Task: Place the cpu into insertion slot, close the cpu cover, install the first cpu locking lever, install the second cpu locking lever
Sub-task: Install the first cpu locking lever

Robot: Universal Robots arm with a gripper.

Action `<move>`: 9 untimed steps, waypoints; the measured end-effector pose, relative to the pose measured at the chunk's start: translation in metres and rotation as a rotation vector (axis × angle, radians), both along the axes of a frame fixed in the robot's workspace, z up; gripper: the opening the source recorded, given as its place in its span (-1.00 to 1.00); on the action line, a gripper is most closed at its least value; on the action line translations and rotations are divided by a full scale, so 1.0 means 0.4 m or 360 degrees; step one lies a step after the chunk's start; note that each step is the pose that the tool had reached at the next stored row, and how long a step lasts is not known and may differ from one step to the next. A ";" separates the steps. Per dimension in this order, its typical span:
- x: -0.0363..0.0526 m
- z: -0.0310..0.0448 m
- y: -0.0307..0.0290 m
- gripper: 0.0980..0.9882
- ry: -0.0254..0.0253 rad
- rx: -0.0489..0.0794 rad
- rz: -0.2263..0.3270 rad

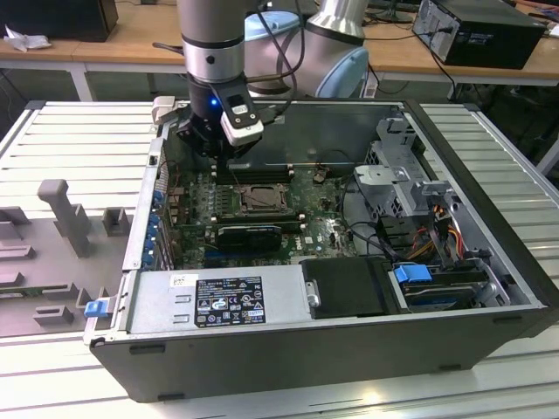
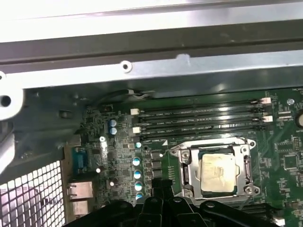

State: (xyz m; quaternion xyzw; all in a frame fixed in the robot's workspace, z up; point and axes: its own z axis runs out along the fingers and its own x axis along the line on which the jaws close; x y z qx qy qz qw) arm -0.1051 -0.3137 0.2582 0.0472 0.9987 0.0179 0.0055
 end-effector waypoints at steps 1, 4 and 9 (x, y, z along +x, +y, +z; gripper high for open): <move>-0.002 -0.001 0.003 -0.97 0.00000 0.0000 0.0000; -0.011 -0.007 0.018 -0.97 -0.00001 0.0000 0.0001; -0.014 -0.008 0.048 -0.97 -0.00001 0.0001 0.0005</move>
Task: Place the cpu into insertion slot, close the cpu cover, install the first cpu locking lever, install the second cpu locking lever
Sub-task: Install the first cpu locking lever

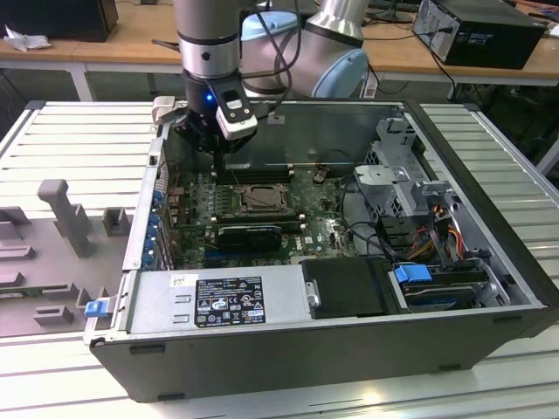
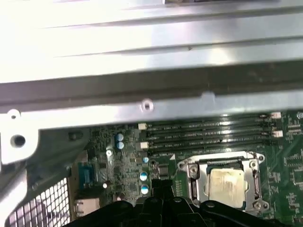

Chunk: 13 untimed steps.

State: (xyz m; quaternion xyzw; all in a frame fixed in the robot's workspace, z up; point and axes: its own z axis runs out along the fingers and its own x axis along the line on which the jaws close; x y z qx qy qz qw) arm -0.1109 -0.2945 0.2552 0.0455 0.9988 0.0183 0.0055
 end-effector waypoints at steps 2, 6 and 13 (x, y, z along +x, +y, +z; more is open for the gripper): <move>0.000 0.000 0.009 -0.97 0.00000 0.0000 0.0002; 0.020 0.000 0.019 -0.97 0.00002 0.0000 0.0010; 0.148 -0.002 0.019 -0.97 0.00010 0.0001 0.0026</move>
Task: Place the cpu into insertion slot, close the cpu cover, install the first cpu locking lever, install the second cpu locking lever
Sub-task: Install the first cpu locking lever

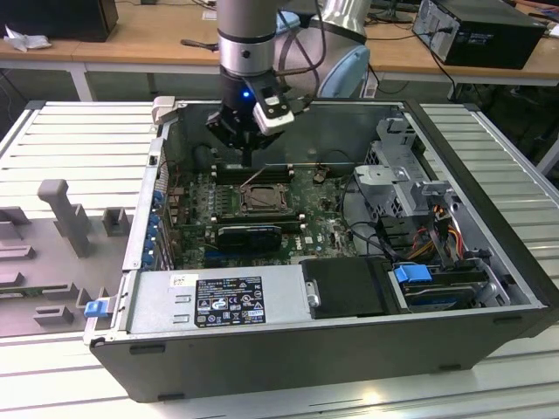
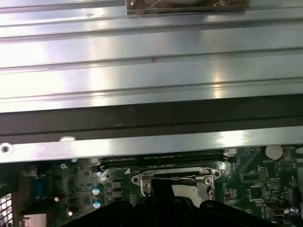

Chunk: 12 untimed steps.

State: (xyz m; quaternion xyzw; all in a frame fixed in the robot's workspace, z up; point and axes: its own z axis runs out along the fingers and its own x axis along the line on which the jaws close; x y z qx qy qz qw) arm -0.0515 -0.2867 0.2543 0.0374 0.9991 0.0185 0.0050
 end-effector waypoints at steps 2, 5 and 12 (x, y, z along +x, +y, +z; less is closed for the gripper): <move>0.013 0.000 0.000 -0.97 -0.00002 0.0058 0.0029; 0.013 -0.006 -0.002 -0.97 -0.00065 0.0058 0.0075; 0.057 -0.055 0.001 -0.97 -0.00048 0.0053 0.0159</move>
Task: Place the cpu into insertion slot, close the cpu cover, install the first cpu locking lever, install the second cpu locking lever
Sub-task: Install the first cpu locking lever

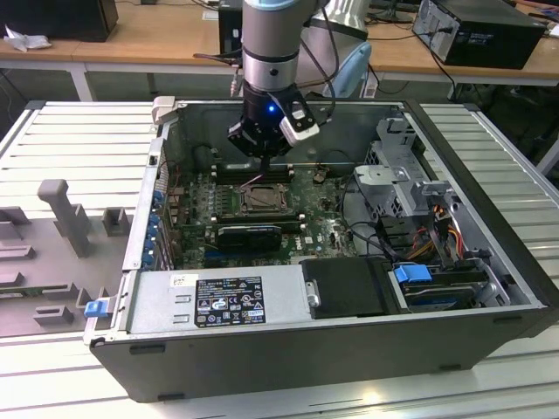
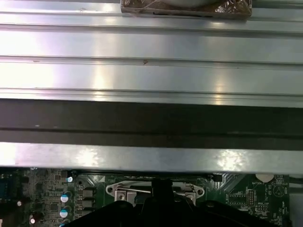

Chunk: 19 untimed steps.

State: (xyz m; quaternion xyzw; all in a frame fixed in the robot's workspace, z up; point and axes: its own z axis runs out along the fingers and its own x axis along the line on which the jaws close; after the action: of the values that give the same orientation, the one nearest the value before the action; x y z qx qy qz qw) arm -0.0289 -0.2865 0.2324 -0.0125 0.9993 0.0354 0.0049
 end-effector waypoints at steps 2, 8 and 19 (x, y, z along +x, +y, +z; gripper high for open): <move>0.006 -0.008 0.003 -0.97 -0.00001 0.0000 0.0009; 0.007 -0.025 0.016 -0.97 -0.00002 0.0000 0.0026; 0.022 -0.050 0.017 -0.97 -0.00002 0.0000 0.0032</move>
State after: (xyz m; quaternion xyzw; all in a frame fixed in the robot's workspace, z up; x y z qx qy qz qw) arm -0.0202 -0.2798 0.2125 -0.0227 0.9991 0.0355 0.0046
